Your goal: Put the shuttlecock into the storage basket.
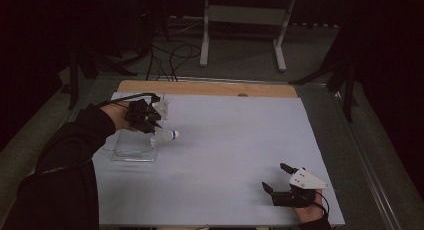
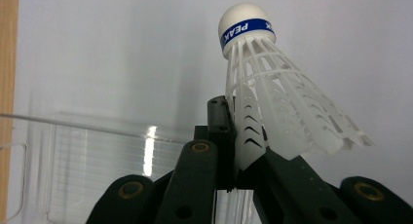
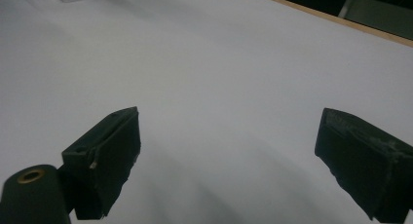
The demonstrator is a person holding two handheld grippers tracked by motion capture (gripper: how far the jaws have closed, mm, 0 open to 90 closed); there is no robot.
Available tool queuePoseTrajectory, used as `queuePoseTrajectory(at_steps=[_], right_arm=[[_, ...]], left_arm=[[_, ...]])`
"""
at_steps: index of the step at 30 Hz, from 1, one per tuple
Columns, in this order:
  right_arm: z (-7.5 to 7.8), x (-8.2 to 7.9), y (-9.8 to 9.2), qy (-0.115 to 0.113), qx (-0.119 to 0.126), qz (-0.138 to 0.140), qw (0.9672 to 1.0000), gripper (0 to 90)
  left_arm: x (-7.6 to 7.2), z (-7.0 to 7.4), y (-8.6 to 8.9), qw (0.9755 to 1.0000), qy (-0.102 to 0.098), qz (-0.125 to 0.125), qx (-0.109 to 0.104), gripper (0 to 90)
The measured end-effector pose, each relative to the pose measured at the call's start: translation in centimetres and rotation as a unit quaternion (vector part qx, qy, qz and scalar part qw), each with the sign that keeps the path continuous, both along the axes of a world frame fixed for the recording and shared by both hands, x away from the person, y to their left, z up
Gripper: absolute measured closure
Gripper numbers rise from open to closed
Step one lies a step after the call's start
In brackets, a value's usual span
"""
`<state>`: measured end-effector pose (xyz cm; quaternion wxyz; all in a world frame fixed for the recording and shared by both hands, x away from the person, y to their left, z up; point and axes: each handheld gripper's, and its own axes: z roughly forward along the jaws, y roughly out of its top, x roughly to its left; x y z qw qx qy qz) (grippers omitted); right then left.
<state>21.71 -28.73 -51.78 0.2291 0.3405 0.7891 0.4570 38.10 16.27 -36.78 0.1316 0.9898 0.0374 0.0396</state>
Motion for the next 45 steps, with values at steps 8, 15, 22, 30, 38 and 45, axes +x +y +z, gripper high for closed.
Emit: queuePoseTrajectory(at_steps=[8,15,22,30,38,45], right_arm=[[0.0,0.0,0.0,0.0,0.0,0.0,1.0,9.4],[0.0,0.0,0.0,0.0,-0.001,0.001,1.0,9.4],[0.0,0.0,0.0,0.0,-0.002,0.001,1.0,9.4],[0.0,0.0,0.0,0.0,-0.003,0.0,1.0,9.4],[0.0,0.0,0.0,0.001,-0.001,-0.001,1.0,9.4],[0.0,0.0,0.0,0.002,-0.003,-0.001,1.0,9.4]], left_arm=[[0.4,-0.1,1.7,0.9996,-0.002,0.028,-0.003,89.5],[1.1,-0.3,3.3,0.9984,-0.003,0.055,-0.01,89.6],[1.9,-0.4,4.9,0.993,-0.022,0.116,-0.013,89.6],[2.6,-0.5,6.0,0.9829,-0.03,0.18,-0.021,89.6],[3.3,-1.3,6.3,0.9704,-0.028,0.239,-0.015,89.6],[3.9,-1.5,6.7,0.9494,-0.048,0.31,-0.019,89.6]])
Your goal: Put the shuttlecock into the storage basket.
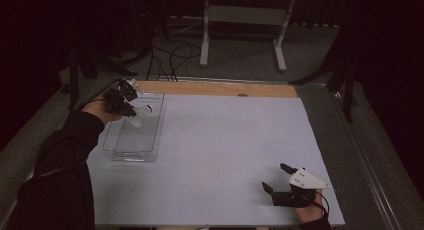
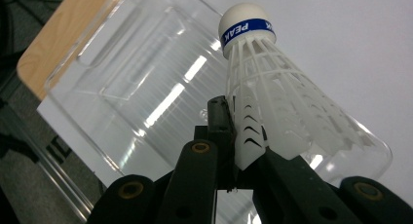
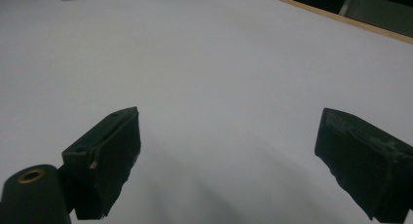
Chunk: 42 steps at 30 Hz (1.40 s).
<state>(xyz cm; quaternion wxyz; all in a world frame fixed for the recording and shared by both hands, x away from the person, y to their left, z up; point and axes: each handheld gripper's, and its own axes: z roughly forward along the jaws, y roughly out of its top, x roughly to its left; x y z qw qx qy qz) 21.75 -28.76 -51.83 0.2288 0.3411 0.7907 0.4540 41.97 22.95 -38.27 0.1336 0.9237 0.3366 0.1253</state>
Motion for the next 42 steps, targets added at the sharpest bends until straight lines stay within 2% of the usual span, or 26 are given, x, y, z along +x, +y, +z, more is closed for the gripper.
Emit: queuePoseTrajectory(at_steps=[3,5,10,12,14,15,17,18,19,21,22,23,25,26,28,30,31,33,34,35,36,38,39,40,42], right_arm=[[0.0,0.0,0.0,0.001,0.0,0.0,1.0,9.4],[0.0,0.0,0.0,0.001,0.0,0.0,1.0,9.4],[0.0,0.0,0.0,0.001,-0.001,0.0,1.0,9.4],[0.0,0.0,0.0,0.002,-0.001,0.0,1.0,9.4],[0.0,0.0,0.0,0.001,-0.001,0.0,1.0,9.4],[0.0,0.0,0.0,0.002,-0.001,0.0,1.0,9.4],[0.0,0.0,0.0,0.001,0.0,0.0,1.0,9.4],[0.0,0.0,0.0,0.001,-0.001,0.0,1.0,9.4],[0.0,0.0,0.0,0.001,-0.001,0.0,1.0,9.4],[-0.1,0.0,0.0,0.002,0.0,0.001,1.0,9.4],[-0.1,0.0,0.0,0.002,0.0,0.001,1.0,9.4],[-0.1,0.0,0.0,0.002,0.0,0.001,1.0,9.4],[-0.1,0.0,0.1,0.002,0.0,0.001,1.0,9.4],[-0.1,0.0,0.1,0.002,0.0,0.001,1.0,9.4],[0.0,0.0,0.0,0.002,-0.001,0.0,1.0,9.4],[-0.1,0.0,0.0,0.002,-0.001,-0.001,1.0,9.4],[-0.1,0.0,0.0,0.001,0.0,0.0,1.0,9.4],[0.0,0.0,0.0,0.001,-0.001,0.0,1.0,9.4],[0.0,0.0,0.0,0.001,-0.001,0.0,1.0,9.4],[0.0,0.0,0.0,0.002,-0.001,0.0,1.0,9.4],[0.0,0.0,0.0,0.002,-0.001,0.0,1.0,9.4],[0.0,0.0,0.0,0.002,-0.001,0.0,1.0,9.4],[0.0,0.0,0.0,0.001,-0.001,0.0,1.0,9.4],[0.0,0.0,-0.1,0.001,-0.001,-0.001,1.0,9.4],[0.0,0.0,-0.1,0.001,0.0,-0.002,1.0,9.4]], left_arm=[[0.2,0.0,0.2,0.9994,-0.008,0.034,-0.01,89.7],[0.4,0.1,0.3,0.9985,-0.004,0.052,-0.019,89.7],[0.7,-0.2,0.3,0.9964,0.014,0.079,-0.029,89.7],[0.9,-0.4,0.2,0.9942,0.024,0.1,-0.029,89.6],[0.9,-0.4,0.2,0.9942,0.024,0.1,-0.029,89.7],[1.3,-0.5,0.2,0.9898,0.038,0.131,-0.04,89.7],[1.5,-0.6,0.2,0.9872,0.038,0.149,-0.04,89.6],[1.6,-0.6,0.2,0.9851,0.047,0.16,-0.043,89.7],[1.6,-0.6,0.2,0.9851,0.047,0.16,-0.043,89.7],[1.8,-0.7,0.1,0.9813,0.051,0.181,-0.042,89.6],[1.9,-0.7,0.0,0.9791,0.053,0.19,-0.049,89.6],[2.0,-0.7,0.0,0.9779,0.056,0.195,-0.05,89.6],[2.0,-0.8,-0.1,0.977,0.057,0.199,-0.052,89.6],[2.1,-1.0,-0.5,0.9757,0.065,0.201,-0.057,89.6],[2.2,-1.3,-0.8,0.9755,0.066,0.202,-0.056,89.6],[2.2,-1.6,-1.2,0.9771,0.062,0.198,-0.049,89.6],[2.2,-1.7,-1.3,0.9789,0.058,0.191,-0.045,89.7],[2.2,-1.9,-1.5,0.9797,0.057,0.187,-0.046,89.7],[2.3,-2.0,-1.6,0.9791,0.057,0.19,-0.045,89.7],[2.4,-2.0,-1.7,0.9761,0.061,0.202,-0.051,89.7],[2.4,-2.0,-1.8,0.9758,0.058,0.204,-0.052,89.7],[2.4,-2.1,-1.9,0.9761,0.053,0.205,-0.051,89.7],[2.4,-2.1,-2.0,0.9773,0.051,0.2,-0.048,89.7],[2.4,-2.2,-2.0,0.9773,0.051,0.2,-0.047,89.6],[2.4,-2.4,-2.0,0.9788,0.047,0.195,-0.043,89.7]])
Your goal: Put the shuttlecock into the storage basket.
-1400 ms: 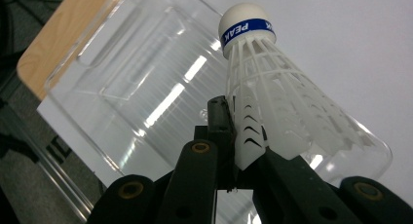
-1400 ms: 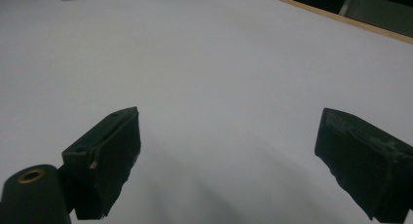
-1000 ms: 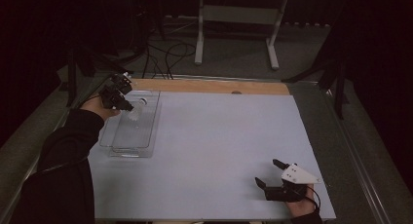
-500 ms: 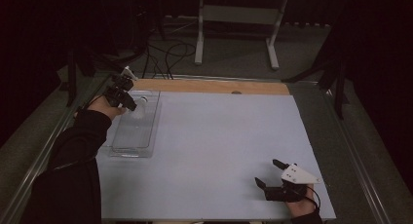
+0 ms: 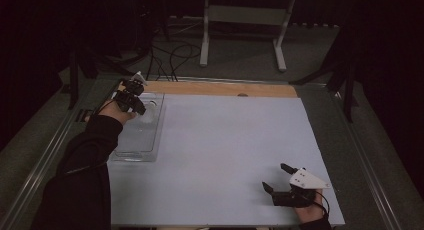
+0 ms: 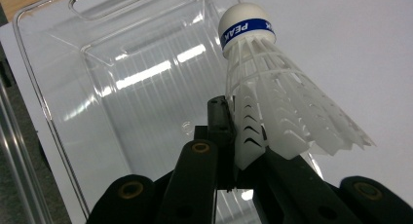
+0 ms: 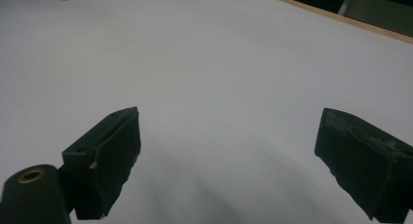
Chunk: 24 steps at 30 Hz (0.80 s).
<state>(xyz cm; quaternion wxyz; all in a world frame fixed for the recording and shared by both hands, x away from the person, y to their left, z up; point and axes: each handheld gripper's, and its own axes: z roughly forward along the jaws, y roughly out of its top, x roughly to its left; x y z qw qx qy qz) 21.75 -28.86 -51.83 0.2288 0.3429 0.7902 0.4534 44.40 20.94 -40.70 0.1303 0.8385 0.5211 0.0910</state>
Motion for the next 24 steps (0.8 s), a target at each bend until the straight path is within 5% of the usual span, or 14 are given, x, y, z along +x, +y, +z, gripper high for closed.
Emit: queuePoseTrajectory(at_steps=[4,24], right_arm=[[0.0,0.0,0.0,0.0,0.001,0.001,1.0,9.4],[-0.1,0.0,0.0,0.0,0.001,0.002,1.0,9.4]], left_arm=[[0.0,-0.6,-0.1,0.9996,-0.006,-0.026,0.003,89.6],[0.3,-3.4,0.2,0.9994,-0.002,-0.035,0.006,89.6]])
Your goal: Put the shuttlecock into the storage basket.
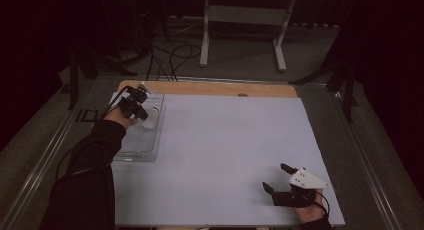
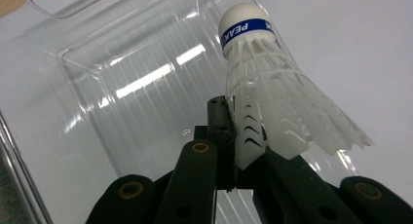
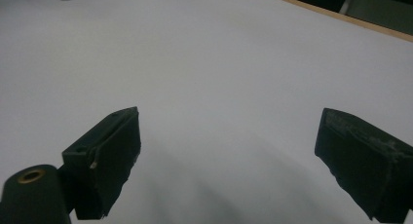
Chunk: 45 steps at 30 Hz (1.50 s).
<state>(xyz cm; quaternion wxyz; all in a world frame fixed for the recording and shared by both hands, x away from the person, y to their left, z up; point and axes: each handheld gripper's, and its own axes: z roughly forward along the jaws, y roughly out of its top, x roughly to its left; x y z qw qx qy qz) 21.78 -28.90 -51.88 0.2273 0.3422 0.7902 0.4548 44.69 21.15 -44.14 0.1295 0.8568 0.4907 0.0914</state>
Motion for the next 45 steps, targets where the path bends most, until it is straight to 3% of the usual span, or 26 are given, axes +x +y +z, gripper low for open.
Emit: queuePoseTrajectory(at_steps=[8,16,21,38,40,45], right_arm=[[0.0,0.0,0.0,0.001,0.0,0.0,1.0,9.4],[0.0,0.0,0.0,0.001,-0.001,0.0,1.0,9.4],[0.0,0.0,0.0,0.002,-0.002,-0.001,1.0,9.4],[0.0,0.0,0.0,0.003,-0.002,0.0,1.0,9.5],[0.0,0.0,0.0,0.004,-0.002,0.0,1.0,9.5],[0.0,0.0,0.0,0.005,-0.002,-0.001,1.0,9.5]], left_arm=[[0.0,-0.9,0.2,1.0,0.006,0.002,-0.007,89.5],[0.1,-1.5,0.0,0.9999,0.013,-0.003,-0.001,89.4],[0.1,-2.1,-0.1,0.9994,0.033,-0.006,0.003,87.9],[0.2,-3.1,-0.6,0.9971,0.072,-0.007,0.024,85.1],[0.2,-3.0,-0.6,0.9967,0.075,-0.008,0.028,83.3],[-0.3,-2.9,-1.0,0.996,0.08,-0.015,0.038,66.3]])
